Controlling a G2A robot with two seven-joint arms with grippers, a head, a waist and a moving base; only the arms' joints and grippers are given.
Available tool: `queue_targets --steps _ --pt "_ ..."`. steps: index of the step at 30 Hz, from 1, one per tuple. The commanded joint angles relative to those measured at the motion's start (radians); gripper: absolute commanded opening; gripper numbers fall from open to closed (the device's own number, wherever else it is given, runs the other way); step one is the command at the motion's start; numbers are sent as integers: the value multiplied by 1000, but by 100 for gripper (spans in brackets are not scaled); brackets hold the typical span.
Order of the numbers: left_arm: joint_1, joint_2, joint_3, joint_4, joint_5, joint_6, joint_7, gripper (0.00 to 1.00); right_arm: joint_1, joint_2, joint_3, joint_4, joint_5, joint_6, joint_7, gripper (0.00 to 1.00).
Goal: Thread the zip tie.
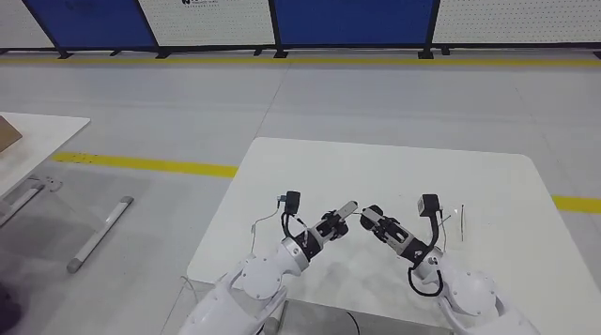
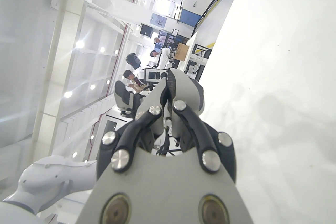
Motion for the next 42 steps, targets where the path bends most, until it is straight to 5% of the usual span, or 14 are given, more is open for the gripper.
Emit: queue_targets --steps 1,17,19,25,42 --pt "-6 -2 4 4 -7 -2 11 100 0 0 0 0 0 0 0 0" --pt "-32 -6 16 43 -22 -9 -15 100 0 0 0 0 0 0 0 0" --pt "-33 -5 12 52 -29 -16 -17 65 0 0 0 0 0 0 0 0" --pt "-29 -5 10 64 -12 -22 -10 2 0 0 0 0 0 0 0 0" --pt "-13 1 5 49 43 -31 -24 0 0 0 0 0 0 0 0 0"
